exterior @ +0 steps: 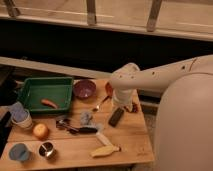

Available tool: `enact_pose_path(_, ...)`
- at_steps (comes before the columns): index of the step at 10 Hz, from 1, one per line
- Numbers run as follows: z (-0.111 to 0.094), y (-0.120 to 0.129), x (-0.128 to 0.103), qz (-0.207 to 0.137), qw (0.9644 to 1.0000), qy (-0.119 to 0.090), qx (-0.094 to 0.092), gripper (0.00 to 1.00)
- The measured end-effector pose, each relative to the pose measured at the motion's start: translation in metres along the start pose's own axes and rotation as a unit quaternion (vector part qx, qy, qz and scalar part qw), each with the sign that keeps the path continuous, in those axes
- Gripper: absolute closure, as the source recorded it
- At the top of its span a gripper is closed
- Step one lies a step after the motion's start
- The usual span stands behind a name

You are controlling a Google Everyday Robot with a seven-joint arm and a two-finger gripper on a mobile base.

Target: Wipe table surface with eraser

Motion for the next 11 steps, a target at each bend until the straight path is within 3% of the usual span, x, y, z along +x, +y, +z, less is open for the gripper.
enact_pose_path(2, -0.001, 0.006, -0.004, -0.001, 0.9987, -0.003, -0.052, 0.36)
enact_pose_path(3, -0.002, 0.011, -0.006, -0.004, 0.9979, -0.005, -0.064, 0.36)
enact_pose_path(7, 0.008, 0.010, -0.005, -0.002, 0.9978, -0.001, -0.066, 0.36)
enact_pose_path(9, 0.034, 0.017, -0.006, -0.002, 0.9985, 0.009, -0.055, 0.36)
enact_pose_path(11, 0.045, 0.019, -0.009, 0.002, 0.9993, 0.008, -0.036, 0.36)
